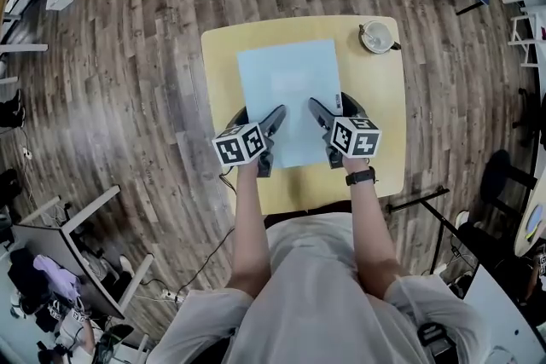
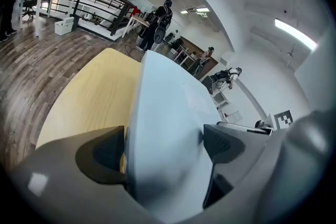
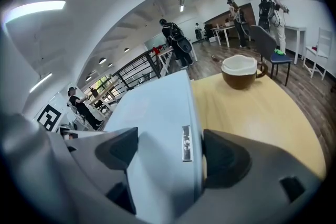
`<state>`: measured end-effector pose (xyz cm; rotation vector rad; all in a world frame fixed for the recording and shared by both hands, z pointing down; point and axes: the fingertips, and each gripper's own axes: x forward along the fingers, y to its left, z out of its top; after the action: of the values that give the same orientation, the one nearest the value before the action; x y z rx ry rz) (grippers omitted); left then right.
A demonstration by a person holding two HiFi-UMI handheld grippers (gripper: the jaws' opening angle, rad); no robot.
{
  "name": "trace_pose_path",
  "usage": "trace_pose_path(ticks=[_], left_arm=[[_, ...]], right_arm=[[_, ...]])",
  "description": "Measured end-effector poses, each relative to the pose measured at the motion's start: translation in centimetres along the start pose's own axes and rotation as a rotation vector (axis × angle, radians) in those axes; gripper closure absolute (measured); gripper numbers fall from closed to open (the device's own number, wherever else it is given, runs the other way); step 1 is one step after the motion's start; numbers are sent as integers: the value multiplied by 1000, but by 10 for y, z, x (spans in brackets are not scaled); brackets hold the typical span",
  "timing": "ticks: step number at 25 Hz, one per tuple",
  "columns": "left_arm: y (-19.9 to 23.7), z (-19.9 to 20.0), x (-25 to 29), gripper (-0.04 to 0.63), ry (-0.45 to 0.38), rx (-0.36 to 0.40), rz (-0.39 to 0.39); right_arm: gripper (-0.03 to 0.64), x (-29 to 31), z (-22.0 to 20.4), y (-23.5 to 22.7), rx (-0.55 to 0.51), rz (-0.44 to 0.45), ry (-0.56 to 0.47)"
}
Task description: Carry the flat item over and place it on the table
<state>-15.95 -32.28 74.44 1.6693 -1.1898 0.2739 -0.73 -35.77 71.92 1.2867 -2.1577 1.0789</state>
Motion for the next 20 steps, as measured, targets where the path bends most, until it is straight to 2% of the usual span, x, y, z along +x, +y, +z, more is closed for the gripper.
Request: trace_pose_path(ticks=[11,20], left_arm=[[13,-15,15,126,68,9,69],[13,-13,17,126,78,-4,51]], right_arm=[[265,15,-18,-12,32,-20,41],[265,19,-23,-14,42,-15,47]])
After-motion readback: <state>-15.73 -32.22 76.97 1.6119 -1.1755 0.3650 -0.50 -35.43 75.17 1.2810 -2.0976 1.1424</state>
